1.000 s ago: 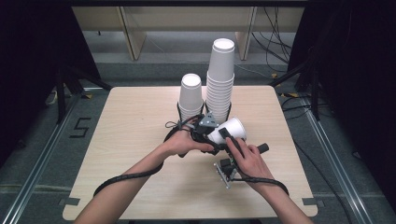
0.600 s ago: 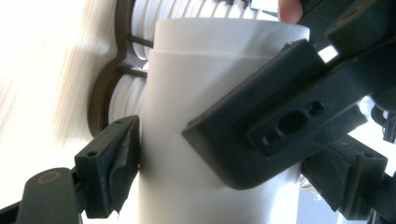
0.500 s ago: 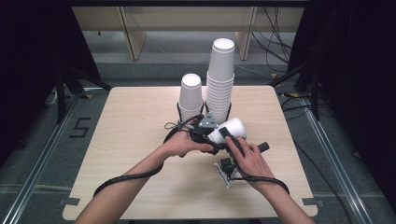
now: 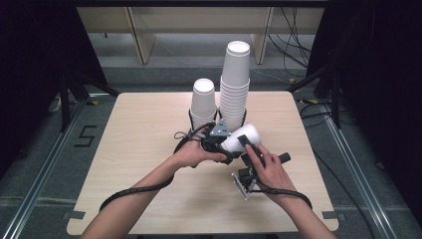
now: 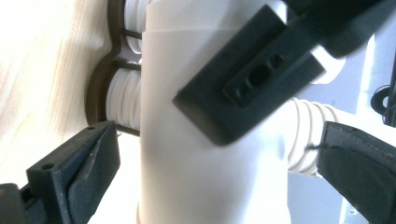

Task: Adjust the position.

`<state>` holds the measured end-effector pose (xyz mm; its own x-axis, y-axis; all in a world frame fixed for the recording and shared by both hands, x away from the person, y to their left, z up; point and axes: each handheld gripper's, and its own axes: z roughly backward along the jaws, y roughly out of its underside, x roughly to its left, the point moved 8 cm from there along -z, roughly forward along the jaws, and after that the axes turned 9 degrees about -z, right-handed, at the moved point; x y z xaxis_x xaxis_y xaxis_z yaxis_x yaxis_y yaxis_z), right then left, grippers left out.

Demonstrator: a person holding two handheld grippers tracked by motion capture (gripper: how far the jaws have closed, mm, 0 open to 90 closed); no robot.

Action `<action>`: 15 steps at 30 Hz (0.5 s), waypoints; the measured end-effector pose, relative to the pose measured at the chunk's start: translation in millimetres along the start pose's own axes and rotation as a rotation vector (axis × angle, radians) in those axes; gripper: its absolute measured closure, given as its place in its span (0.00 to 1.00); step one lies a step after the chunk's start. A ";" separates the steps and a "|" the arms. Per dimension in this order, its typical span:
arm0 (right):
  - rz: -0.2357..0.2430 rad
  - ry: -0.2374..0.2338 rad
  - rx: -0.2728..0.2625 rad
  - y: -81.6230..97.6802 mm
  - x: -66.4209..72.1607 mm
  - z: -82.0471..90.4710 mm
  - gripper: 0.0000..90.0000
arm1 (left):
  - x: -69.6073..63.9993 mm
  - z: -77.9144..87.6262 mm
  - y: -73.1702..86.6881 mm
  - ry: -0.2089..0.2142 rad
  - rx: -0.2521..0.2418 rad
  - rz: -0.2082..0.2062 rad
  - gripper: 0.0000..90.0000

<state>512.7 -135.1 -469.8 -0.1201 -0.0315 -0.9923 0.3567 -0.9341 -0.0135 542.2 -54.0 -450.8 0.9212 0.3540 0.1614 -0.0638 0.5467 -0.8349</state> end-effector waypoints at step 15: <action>-0.498 0.050 0.065 30.9 -19.6 26.4 0.01 | 7.5 8.4 9.0 -0.065 -0.093 0.030 0.25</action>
<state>501.6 -172.8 -447.5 -0.2154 0.4390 -0.8723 0.2091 -0.8518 -0.4803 545.2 -40.1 -452.7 0.8922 0.4197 0.1668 -0.0524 0.4630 -0.8848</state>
